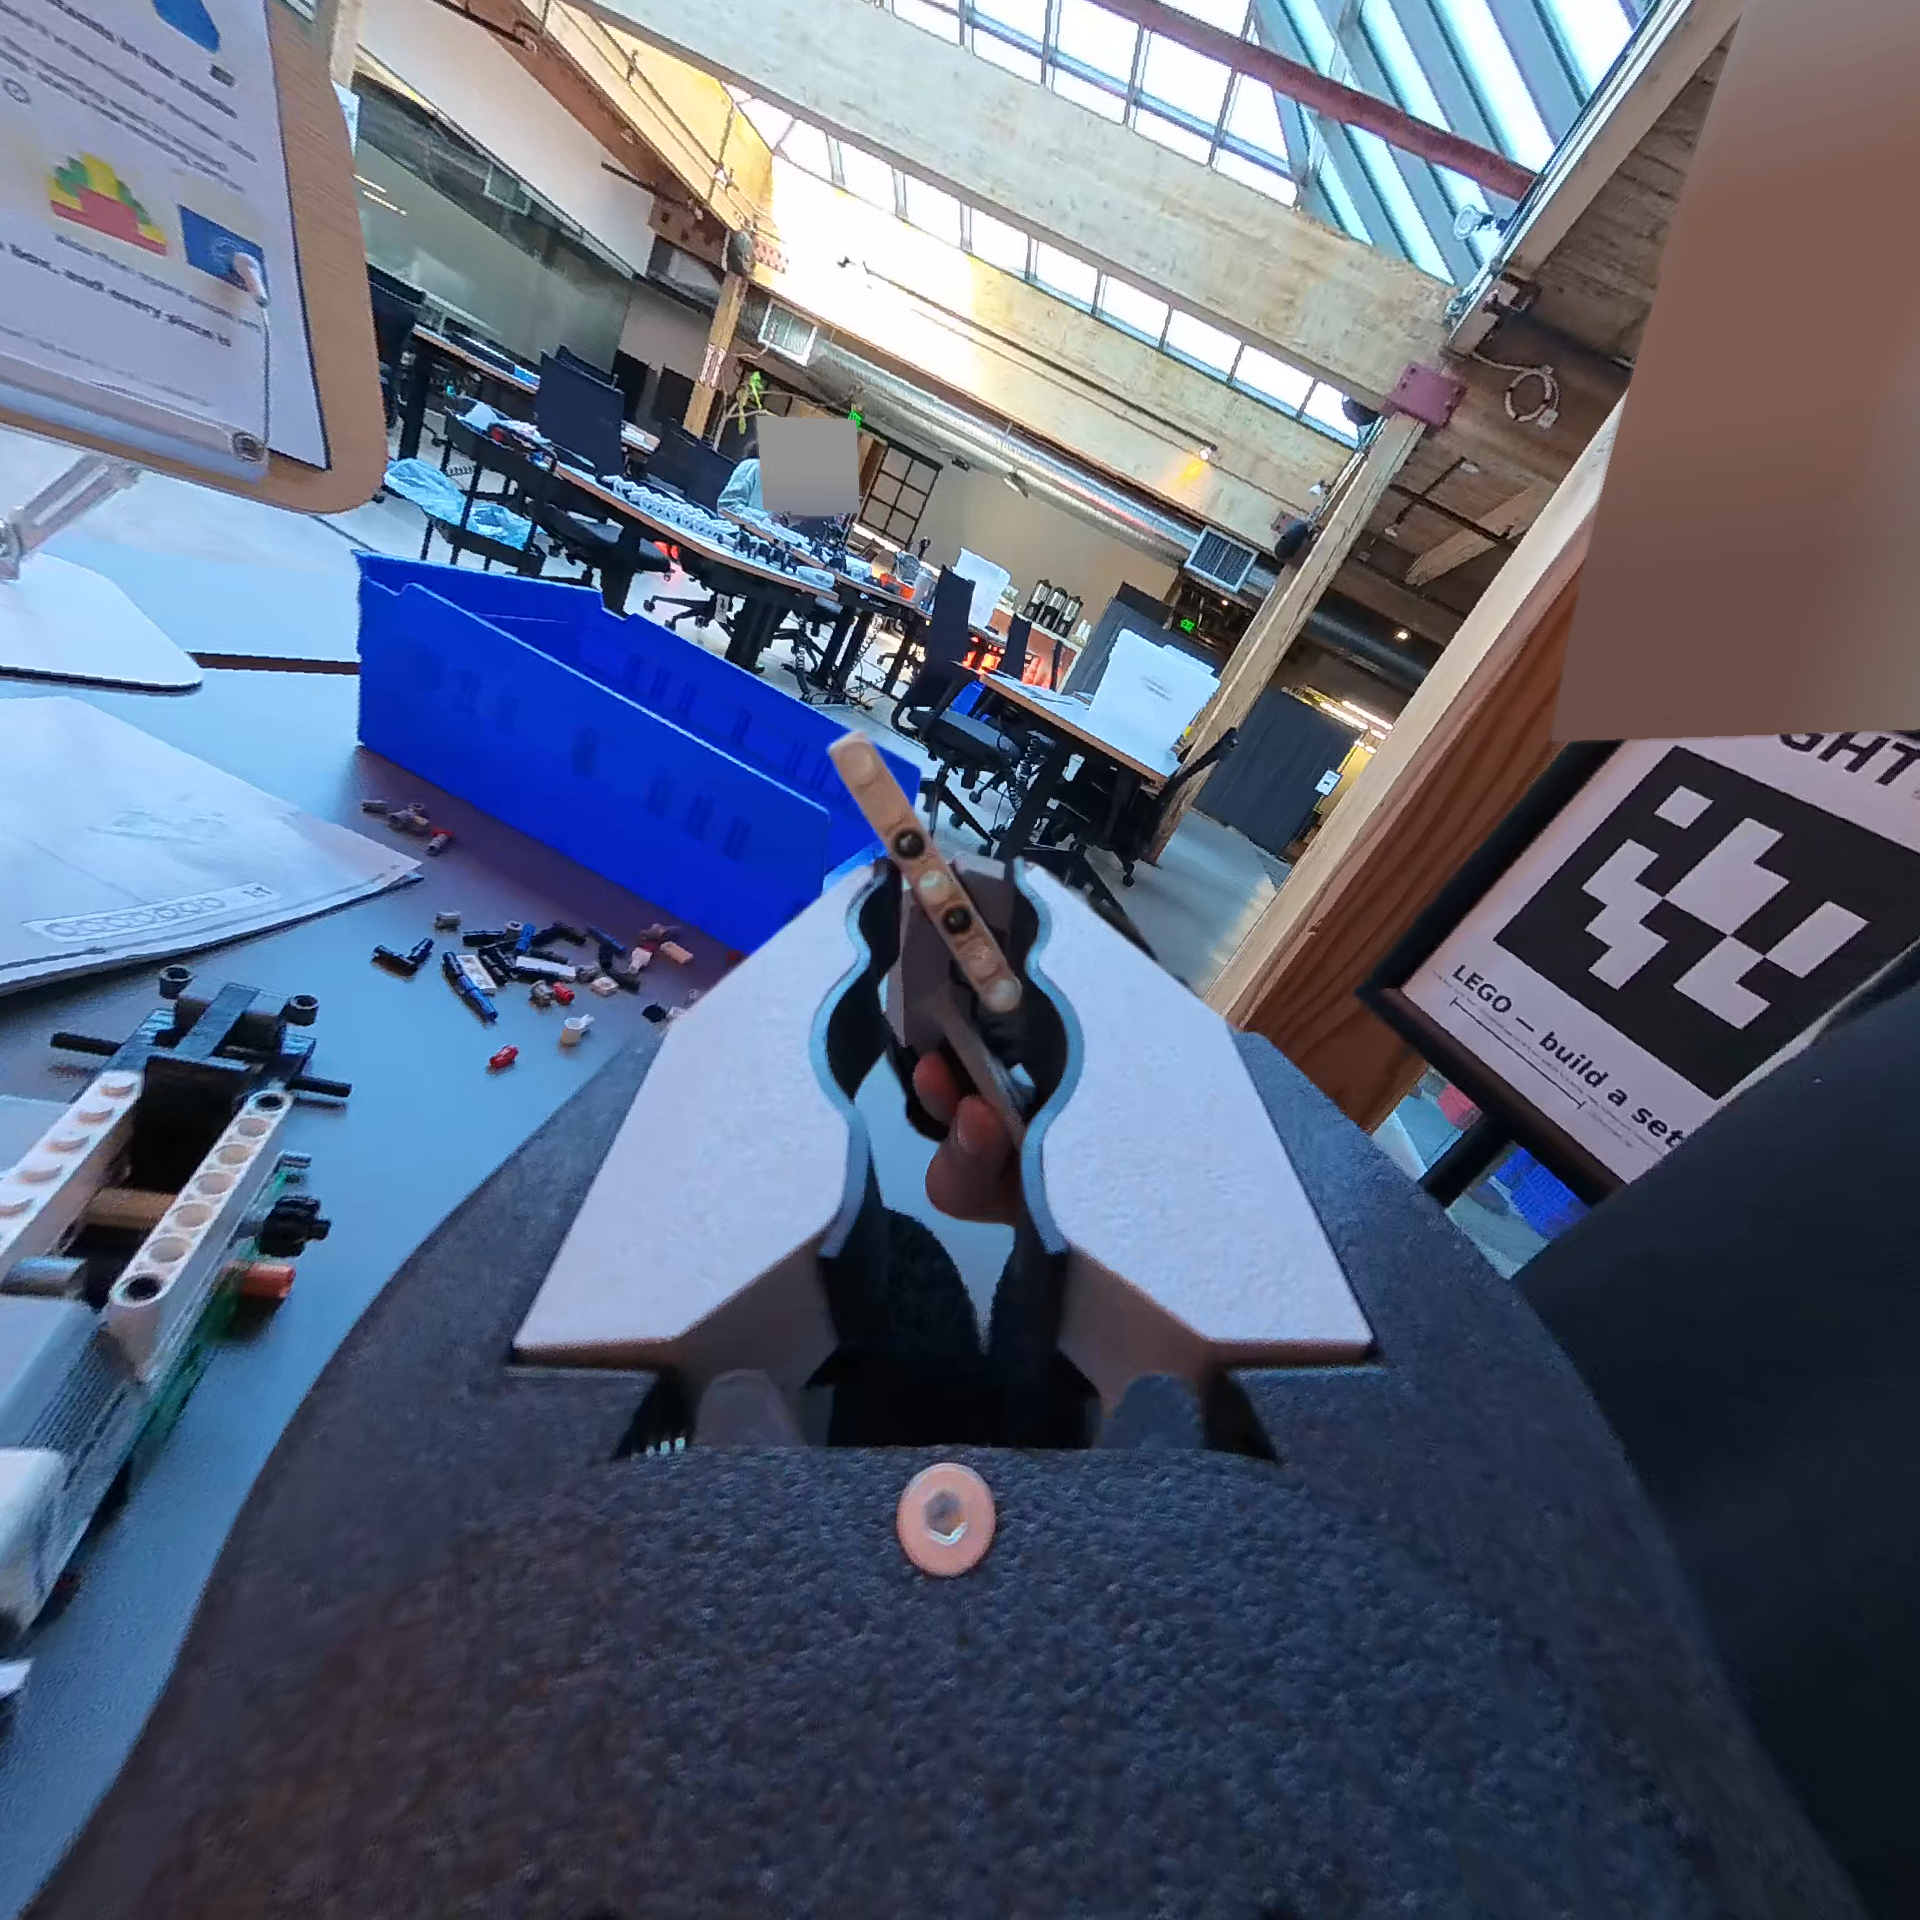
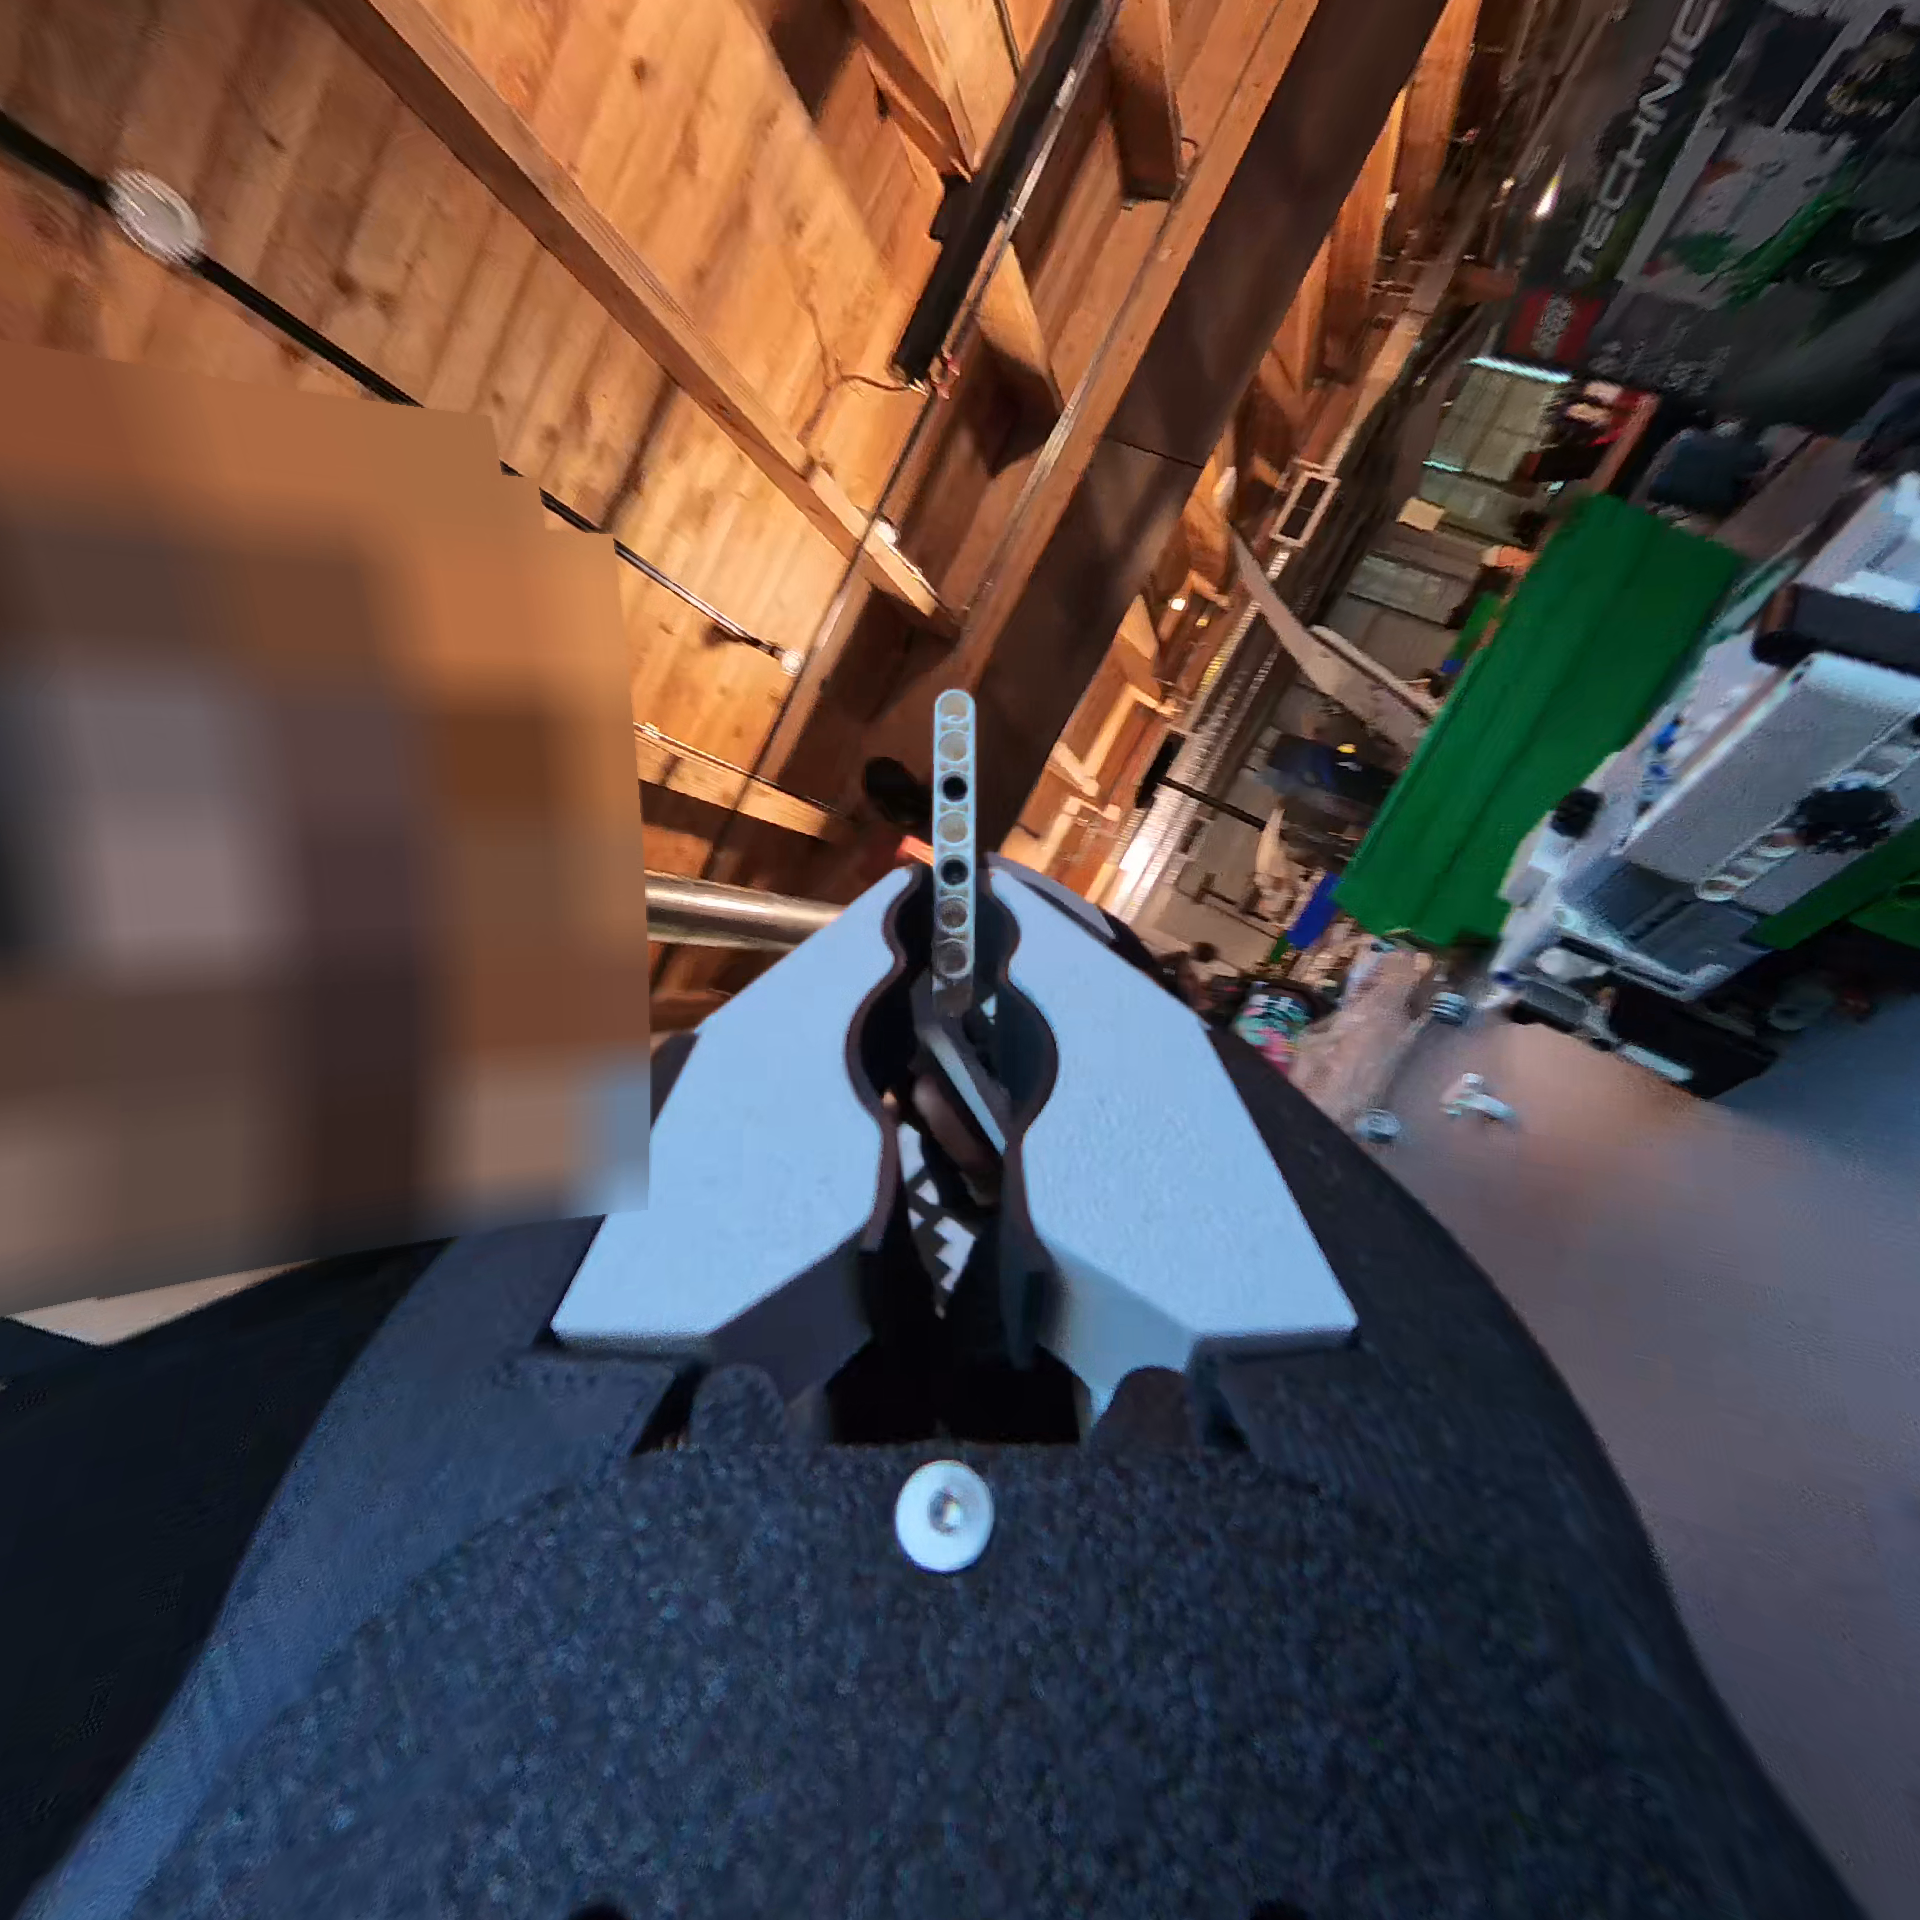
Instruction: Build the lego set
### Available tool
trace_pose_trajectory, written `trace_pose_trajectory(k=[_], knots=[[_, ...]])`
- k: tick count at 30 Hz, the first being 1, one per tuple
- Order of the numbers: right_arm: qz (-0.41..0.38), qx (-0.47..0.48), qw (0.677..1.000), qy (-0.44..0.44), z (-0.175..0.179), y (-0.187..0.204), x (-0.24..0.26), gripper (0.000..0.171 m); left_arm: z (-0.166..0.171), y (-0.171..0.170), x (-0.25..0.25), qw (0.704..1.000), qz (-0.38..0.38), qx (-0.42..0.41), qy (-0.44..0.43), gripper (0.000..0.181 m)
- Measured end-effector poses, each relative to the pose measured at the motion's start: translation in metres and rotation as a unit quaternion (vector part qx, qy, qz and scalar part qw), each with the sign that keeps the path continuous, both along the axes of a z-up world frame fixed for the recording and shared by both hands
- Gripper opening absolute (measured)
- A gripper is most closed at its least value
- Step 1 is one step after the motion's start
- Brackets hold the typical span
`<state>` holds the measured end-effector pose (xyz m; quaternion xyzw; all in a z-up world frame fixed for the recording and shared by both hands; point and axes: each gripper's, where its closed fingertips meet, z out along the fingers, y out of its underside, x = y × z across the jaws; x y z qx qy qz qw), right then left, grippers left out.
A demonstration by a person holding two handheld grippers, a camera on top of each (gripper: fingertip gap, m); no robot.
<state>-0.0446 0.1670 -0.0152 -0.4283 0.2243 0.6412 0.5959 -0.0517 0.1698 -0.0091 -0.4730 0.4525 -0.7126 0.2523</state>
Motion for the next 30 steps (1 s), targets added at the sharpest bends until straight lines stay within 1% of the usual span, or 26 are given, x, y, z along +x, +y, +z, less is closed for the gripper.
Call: trace_pose_trajectory(k=[1,2,5,7,9,12,14,16,17,18,24,27,30], knots=[[-0.012,-0.01,0.999,-0.03,-0.002,0.002,-0.003,0.006,-0.002,0.002,-0.001,1.0,0.003,0.001,0.003,0.016],[-0.023,-0.017,0.998,-0.056,-0.002,0.003,-0.005,0.006,-0.004,0.005,-0.002,1.0,0.008,0.002,0.006,0.013],[-0.056,-0.043,0.989,-0.13,-0.006,0.007,-0.008,0.006,-0.012,0.009,-0.004,1.0,0.006,-0.004,0.016,0.012],[-0.092,-0.071,0.974,-0.194,-0.011,0.009,-0.007,0.007,-0.02,0.012,-0.003,0.999,0.006,-0.013,0.032,0.014],[-0.149,-0.111,0.936,-0.298,-0.019,0.012,-0.003,0.007,-0.033,0.016,-0.001,0.998,0.006,-0.018,0.056,0.016],[-0.202,-0.156,0.855,-0.451,-0.028,0.014,-0.001,0.007,-0.046,0.023,0.0,0.997,0.015,-0.023,0.075,0.019],[-0.227,-0.172,0.812,-0.509,-0.029,0.014,0.002,0.007,-0.053,0.027,0.0,0.996,0.025,-0.014,0.087,0.02],[-0.244,-0.188,0.777,-0.549,-0.032,0.014,0.007,0.007,-0.059,0.031,-0.001,0.995,0.032,-0.003,0.095,0.02],[-0.247,-0.192,0.765,-0.564,-0.033,0.014,0.007,0.007,-0.06,0.032,-0.001,0.995,0.033,0.001,0.097,0.021],[-0.246,-0.194,0.76,-0.57,-0.035,0.014,0.007,0.007,-0.061,0.034,-0.002,0.995,0.033,0.005,0.098,0.02],[-0.236,-0.184,0.778,-0.553,-0.038,0.014,0.008,0.007,-0.062,0.039,-0.004,0.993,0.046,0.044,0.096,0.021],[-0.228,-0.155,0.794,-0.542,-0.036,0.014,0.009,0.007,-0.068,0.036,-0.004,0.991,0.049,0.084,0.096,0.02],[-0.23,-0.152,0.815,-0.51,-0.04,0.012,0.025,0.007,-0.078,0.029,-0.001,0.985,0.046,0.129,0.102,0.021]])
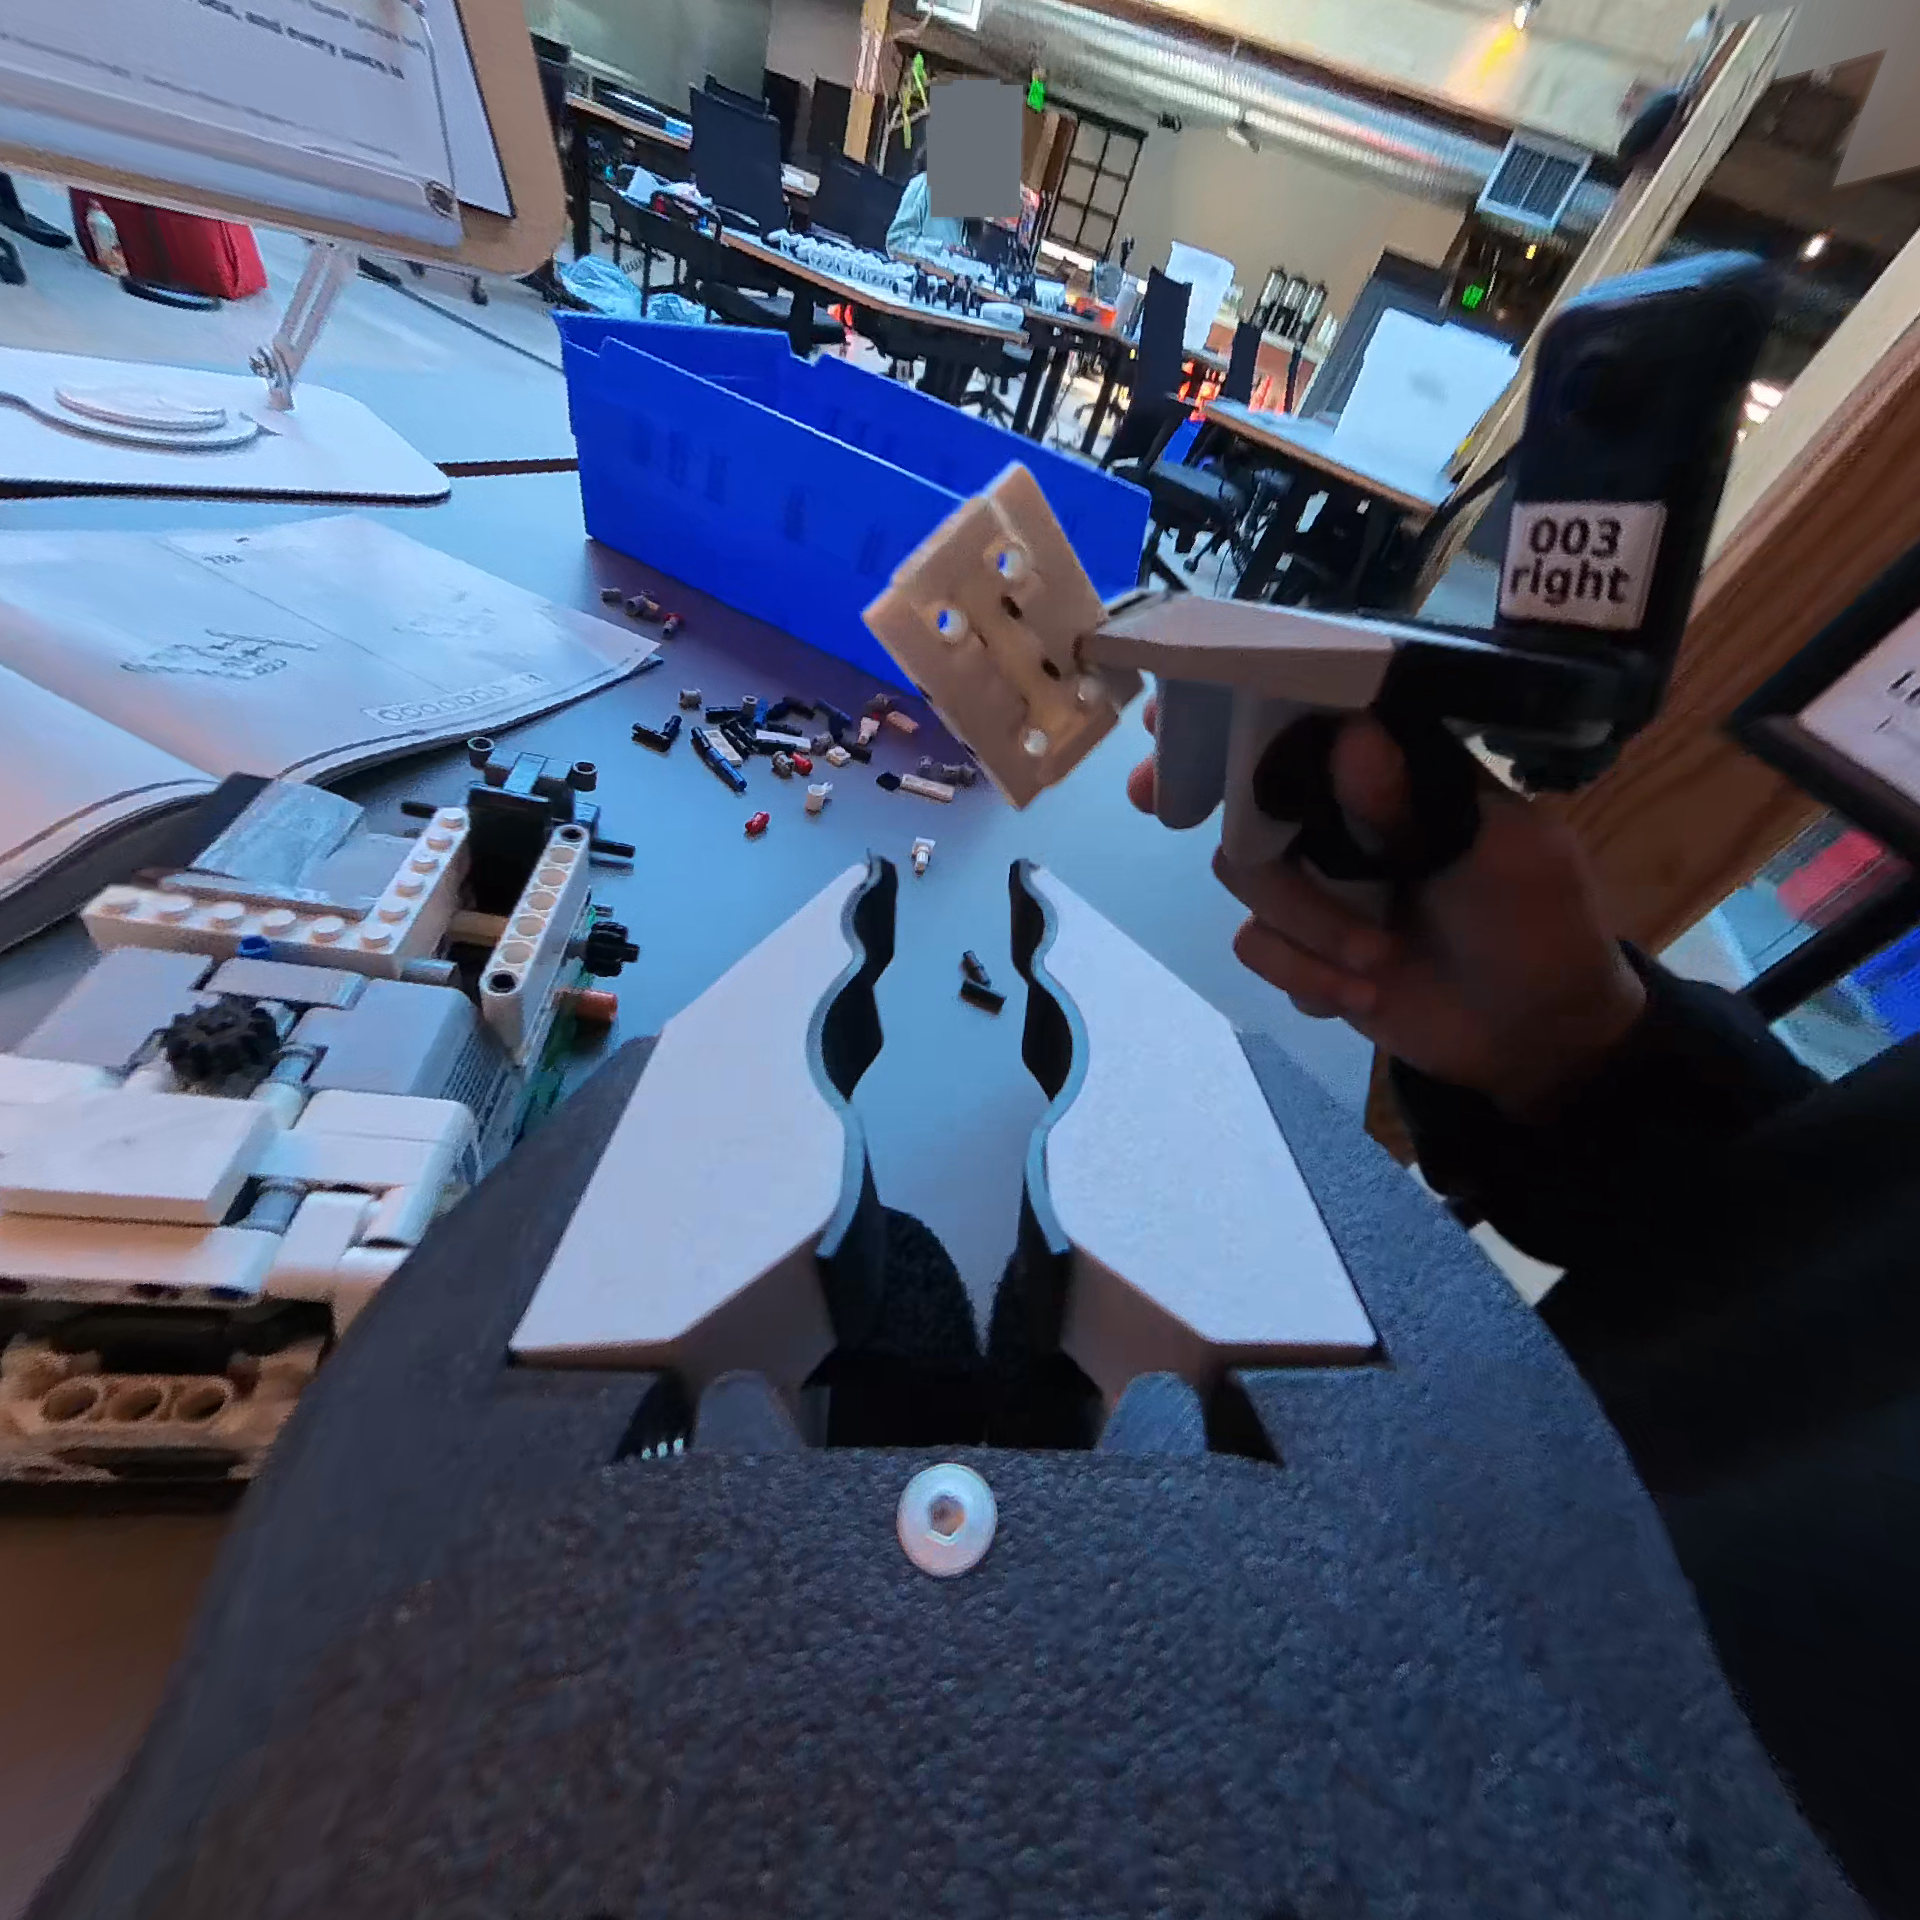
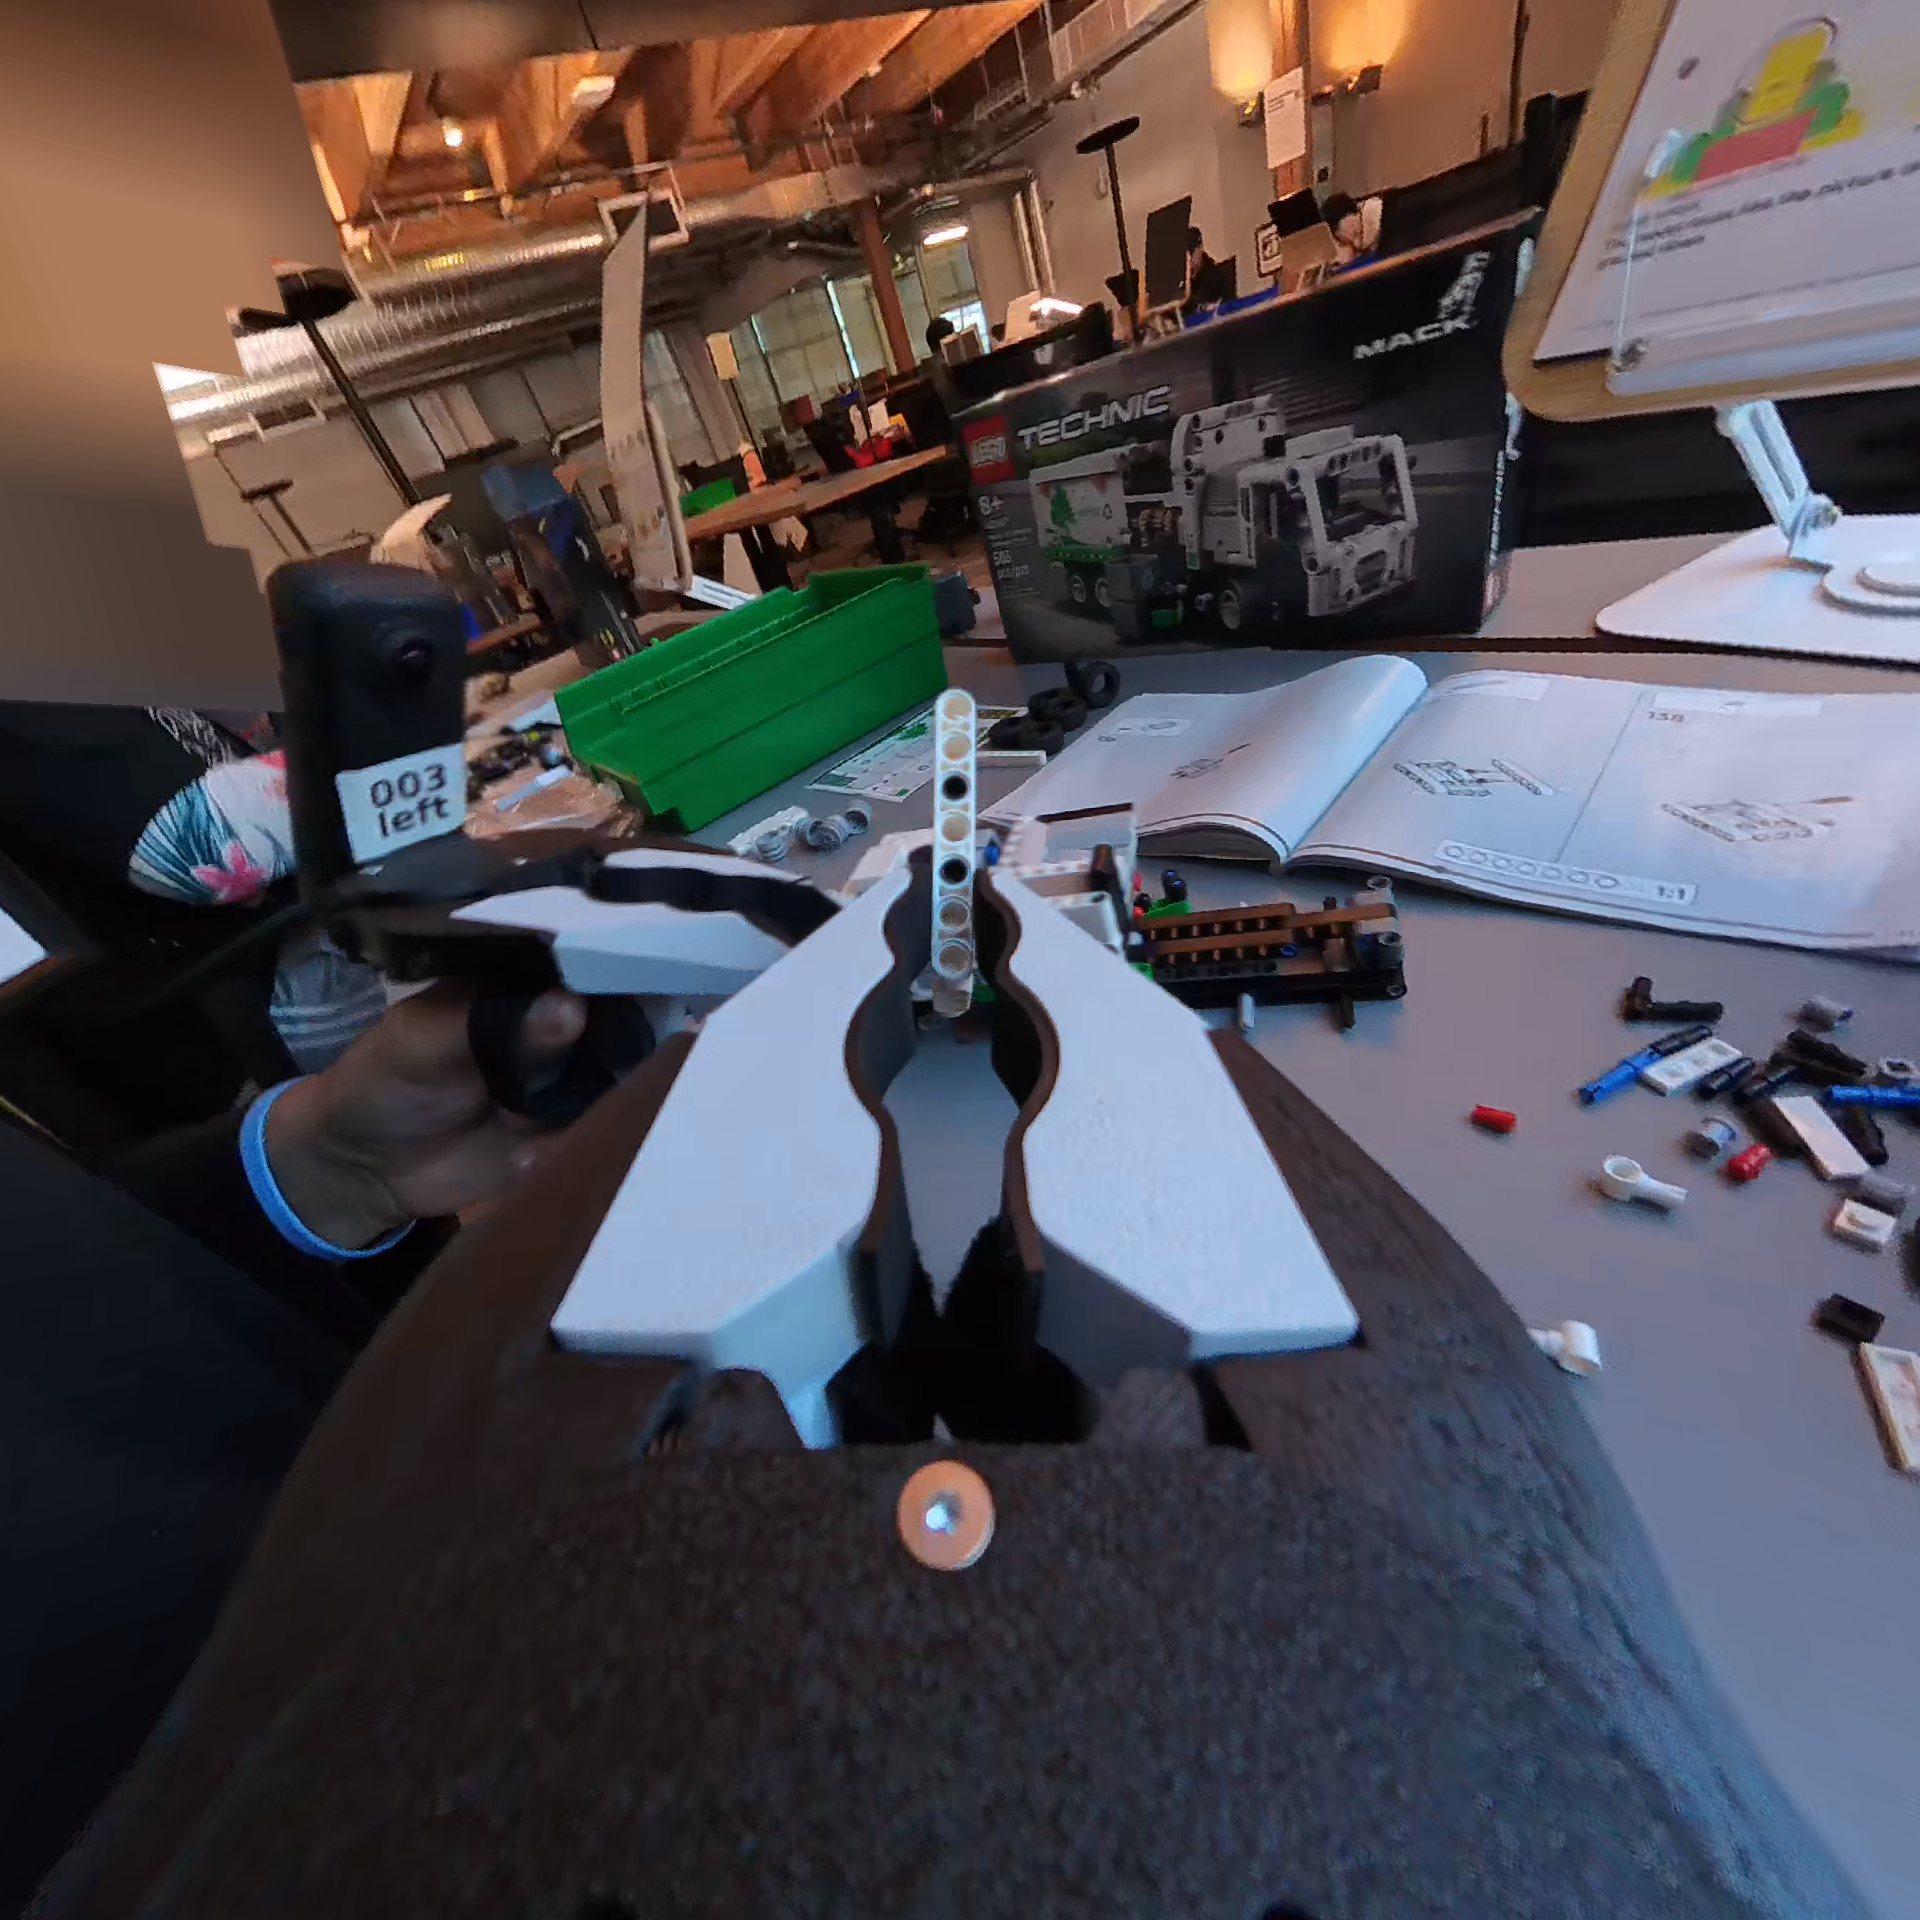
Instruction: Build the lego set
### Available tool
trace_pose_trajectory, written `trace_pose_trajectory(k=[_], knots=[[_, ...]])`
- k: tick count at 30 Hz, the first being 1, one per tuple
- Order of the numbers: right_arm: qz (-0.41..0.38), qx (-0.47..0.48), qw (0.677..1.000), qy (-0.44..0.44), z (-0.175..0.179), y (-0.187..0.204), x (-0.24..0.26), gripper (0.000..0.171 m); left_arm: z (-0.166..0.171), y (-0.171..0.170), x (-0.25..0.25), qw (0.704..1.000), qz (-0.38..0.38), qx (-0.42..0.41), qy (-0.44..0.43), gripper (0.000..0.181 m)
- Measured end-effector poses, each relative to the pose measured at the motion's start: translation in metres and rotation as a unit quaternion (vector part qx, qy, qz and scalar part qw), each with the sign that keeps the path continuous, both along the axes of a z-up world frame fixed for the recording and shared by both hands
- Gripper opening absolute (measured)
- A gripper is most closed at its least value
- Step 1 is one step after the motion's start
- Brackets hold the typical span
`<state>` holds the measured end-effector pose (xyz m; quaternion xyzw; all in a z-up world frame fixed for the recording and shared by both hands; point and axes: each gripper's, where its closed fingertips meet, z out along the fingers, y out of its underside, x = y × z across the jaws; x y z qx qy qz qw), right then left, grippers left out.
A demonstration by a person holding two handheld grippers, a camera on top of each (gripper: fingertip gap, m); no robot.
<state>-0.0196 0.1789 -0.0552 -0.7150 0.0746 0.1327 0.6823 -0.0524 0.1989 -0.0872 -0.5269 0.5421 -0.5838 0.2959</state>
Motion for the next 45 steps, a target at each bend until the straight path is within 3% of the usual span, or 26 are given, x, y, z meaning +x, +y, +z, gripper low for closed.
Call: trace_pose_trajectory(k=[5,8,17,25,38,45], knots=[[-0.023,0.007,0.999,0.029,-0.011,-0.004,0.035,0.007,-0.011,-0.013,0.012,0.998,-0.018,0.068,0.009,0.021],[-0.064,0.016,0.998,0.0,-0.012,-0.011,0.057,0.007,-0.016,-0.019,0.023,0.995,-0.022,0.093,0.012,0.021],[-0.098,0.028,0.994,-0.042,-0.017,-0.011,0.093,0.007,-0.007,-0.028,0.042,0.999,-0.011,0.014,-0.033,0.02],[-0.1,0.001,0.994,-0.039,-0.028,-0.003,0.099,0.007,-0.018,-0.024,0.054,0.995,-0.053,-0.083,0.019,0.021],[-0.094,-0.009,0.995,-0.018,-0.034,0.001,0.103,0.007,-0.022,-0.03,0.059,0.994,-0.073,-0.075,0.034,0.021],[-0.093,-0.008,0.996,-0.012,-0.034,0.0,0.104,0.007,-0.029,-0.041,0.059,0.995,-0.085,-0.032,0.049,0.021]])
